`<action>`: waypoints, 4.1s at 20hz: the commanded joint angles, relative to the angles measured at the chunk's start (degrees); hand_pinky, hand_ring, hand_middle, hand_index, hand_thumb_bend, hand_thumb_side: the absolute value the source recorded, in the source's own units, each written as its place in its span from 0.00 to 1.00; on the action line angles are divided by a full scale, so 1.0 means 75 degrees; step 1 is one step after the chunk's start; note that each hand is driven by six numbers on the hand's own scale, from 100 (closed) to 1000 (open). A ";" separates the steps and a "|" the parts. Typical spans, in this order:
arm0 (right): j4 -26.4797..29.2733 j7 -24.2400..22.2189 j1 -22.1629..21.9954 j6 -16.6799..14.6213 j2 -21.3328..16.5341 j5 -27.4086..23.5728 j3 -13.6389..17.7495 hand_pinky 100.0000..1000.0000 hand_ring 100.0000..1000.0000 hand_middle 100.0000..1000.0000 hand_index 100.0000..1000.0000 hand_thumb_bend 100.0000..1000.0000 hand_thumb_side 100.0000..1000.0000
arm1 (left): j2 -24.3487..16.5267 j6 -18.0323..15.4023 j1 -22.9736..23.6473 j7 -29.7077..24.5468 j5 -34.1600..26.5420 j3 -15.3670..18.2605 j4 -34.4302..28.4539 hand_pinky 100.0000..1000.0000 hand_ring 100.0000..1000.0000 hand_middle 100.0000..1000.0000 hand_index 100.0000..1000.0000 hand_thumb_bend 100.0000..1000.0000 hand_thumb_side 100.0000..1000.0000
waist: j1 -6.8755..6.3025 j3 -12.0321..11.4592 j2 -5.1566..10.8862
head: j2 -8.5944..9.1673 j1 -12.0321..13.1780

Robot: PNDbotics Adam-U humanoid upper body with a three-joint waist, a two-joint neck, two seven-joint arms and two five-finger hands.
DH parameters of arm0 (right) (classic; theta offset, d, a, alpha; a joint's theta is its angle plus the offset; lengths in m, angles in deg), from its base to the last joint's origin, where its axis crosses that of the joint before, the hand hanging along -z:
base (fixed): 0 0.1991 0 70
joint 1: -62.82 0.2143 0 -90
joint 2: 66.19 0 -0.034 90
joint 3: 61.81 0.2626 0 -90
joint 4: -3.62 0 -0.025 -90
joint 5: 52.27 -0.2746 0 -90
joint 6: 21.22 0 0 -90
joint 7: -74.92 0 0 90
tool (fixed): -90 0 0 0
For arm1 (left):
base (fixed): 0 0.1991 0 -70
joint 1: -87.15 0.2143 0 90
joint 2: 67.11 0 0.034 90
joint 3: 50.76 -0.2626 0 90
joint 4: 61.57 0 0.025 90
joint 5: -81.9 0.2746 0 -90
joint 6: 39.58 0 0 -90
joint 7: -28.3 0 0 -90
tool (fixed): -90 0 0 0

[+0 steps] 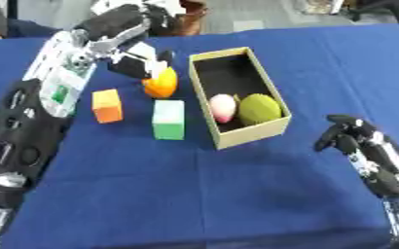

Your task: Pick up objects on the table and place them in the box.

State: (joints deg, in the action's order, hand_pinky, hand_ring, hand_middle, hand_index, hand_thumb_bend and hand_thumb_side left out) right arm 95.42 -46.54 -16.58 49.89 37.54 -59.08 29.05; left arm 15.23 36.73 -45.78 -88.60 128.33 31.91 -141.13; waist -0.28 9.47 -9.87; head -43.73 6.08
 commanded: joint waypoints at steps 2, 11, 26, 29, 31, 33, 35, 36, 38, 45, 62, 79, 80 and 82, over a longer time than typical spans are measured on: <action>0.0074 -0.0010 0.0087 -0.0021 -0.0117 0.0037 0.0058 0.54 0.55 0.51 0.81 0.00 0.41 | -0.0479 0.0119 -0.0005 -0.0151 0.0369 0.0346 0.0499 0.78 0.72 0.77 0.89 0.06 0.25 | -0.0037 -0.0046 0.0163 | 0.0038 -0.0045; 0.0060 -0.0052 0.0098 -0.0033 -0.0128 0.0036 0.0058 0.54 0.55 0.51 0.81 0.00 0.41 | -0.0782 -0.0069 0.0156 -0.0319 0.0885 0.0426 0.1452 0.79 0.74 0.81 0.91 0.22 0.56 | -0.0027 -0.0087 0.0178 | 0.0003 0.0031; 0.0043 -0.0092 0.0060 -0.0020 -0.0150 0.0048 0.0055 0.54 0.55 0.51 0.81 0.00 0.41 | -0.0857 -0.0722 0.0124 -0.0396 0.1786 0.0187 0.2522 0.81 0.78 0.86 0.94 0.63 0.89 | -0.0078 -0.0070 0.0189 | -0.0050 -0.0017; 0.0042 -0.0099 0.0057 -0.0017 -0.0151 0.0048 0.0051 0.54 0.55 0.51 0.81 0.00 0.41 | -0.0827 -0.0805 0.0086 -0.0384 0.2025 0.0176 0.2660 0.82 0.79 0.86 0.94 0.65 0.87 | -0.0082 -0.0068 0.0187 | -0.0051 -0.0030; 0.0041 -0.0102 0.0054 -0.0015 -0.0150 0.0049 0.0048 0.54 0.55 0.51 0.81 0.00 0.41 | -0.0787 -0.0836 0.0062 -0.0352 0.2140 0.0172 0.2741 0.81 0.78 0.86 0.94 0.64 0.85 | -0.0081 -0.0068 0.0186 | -0.0051 -0.0043; 0.0041 -0.0106 0.0056 -0.0016 -0.0147 0.0049 0.0045 0.54 0.55 0.51 0.81 0.00 0.41 | -0.0739 -0.0853 0.0042 -0.0319 0.2237 0.0159 0.2817 0.81 0.78 0.85 0.94 0.63 0.83 | -0.0076 -0.0068 0.0184 | -0.0051 -0.0057; 0.0041 -0.0110 0.0060 -0.0018 -0.0147 0.0049 0.0043 0.54 0.55 0.51 0.81 0.00 0.41 | -0.0694 -0.0851 0.0022 -0.0294 0.2345 0.0153 0.2895 0.81 0.77 0.84 0.94 0.62 0.81 | -0.0069 -0.0066 0.0178 | -0.0051 -0.0066; 0.0038 -0.0110 0.0060 -0.0019 -0.0147 0.0049 0.0044 0.54 0.55 0.51 0.81 0.00 0.41 | -0.0671 -0.0842 0.0013 -0.0283 0.2398 0.0158 0.2940 0.80 0.76 0.82 0.93 0.60 0.78 | -0.0066 -0.0065 0.0175 | -0.0051 -0.0072; 0.0035 -0.0109 0.0060 -0.0021 -0.0147 0.0048 0.0045 0.54 0.55 0.51 0.81 0.00 0.41 | -0.0629 -0.0816 -0.0001 -0.0248 0.2487 0.0179 0.3042 0.79 0.75 0.80 0.92 0.57 0.74 | -0.0063 -0.0062 0.0169 | -0.0051 -0.0085; 0.0035 -0.0109 0.0063 -0.0021 -0.0143 0.0049 0.0046 0.54 0.55 0.51 0.81 0.00 0.41 | -0.0569 -0.0915 0.0023 -0.0180 0.2318 0.0205 0.3177 0.73 0.64 0.63 0.82 0.40 0.39 | -0.0065 -0.0059 0.0166 | -0.0048 -0.0150; -0.0003 -0.0115 0.0071 -0.0043 -0.0126 0.0052 0.0015 0.54 0.55 0.51 0.81 0.00 0.41 | -0.0373 -0.0559 -0.0791 -0.0430 -0.0731 0.0224 0.1387 0.69 0.51 0.43 0.72 0.00 0.17 | 0.0009 -0.0110 0.0224 | 0.0007 -0.0228; -0.0107 -0.0375 0.0198 -0.0090 0.0061 -0.0060 -0.0263 0.54 0.54 0.51 0.81 0.00 0.40 | 0.2411 -0.0358 -0.2471 0.0680 0.1527 -0.0347 0.3772 0.71 0.59 0.55 0.82 0.00 0.18 | 0.0265 0.0337 0.0100 | 0.0189 -0.0110; -0.0112 -0.0376 0.0202 -0.0090 0.0061 -0.0061 -0.0264 0.54 0.54 0.51 0.81 0.00 0.40 | 0.2500 -0.0347 -0.2473 0.0809 0.1652 -0.0384 0.3802 0.72 0.61 0.57 0.83 0.00 0.19 | 0.0264 0.0360 0.0091 | 0.0193 -0.0094; -0.0114 -0.0376 0.0211 -0.0088 0.0066 -0.0066 -0.0269 0.54 0.54 0.51 0.81 0.00 0.40 | 0.2620 -0.0353 -0.2458 0.1023 0.1897 -0.0456 0.3822 0.74 0.65 0.64 0.85 0.00 0.24 | 0.0260 0.0394 0.0079 | 0.0198 -0.0085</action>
State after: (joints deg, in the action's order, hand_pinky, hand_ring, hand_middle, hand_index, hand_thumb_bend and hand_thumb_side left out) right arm 94.00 -49.12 -15.66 49.36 38.13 -59.17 27.07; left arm 34.65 34.02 -62.76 -82.16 141.46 28.71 -112.04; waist 0.82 12.41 -9.93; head -42.95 5.25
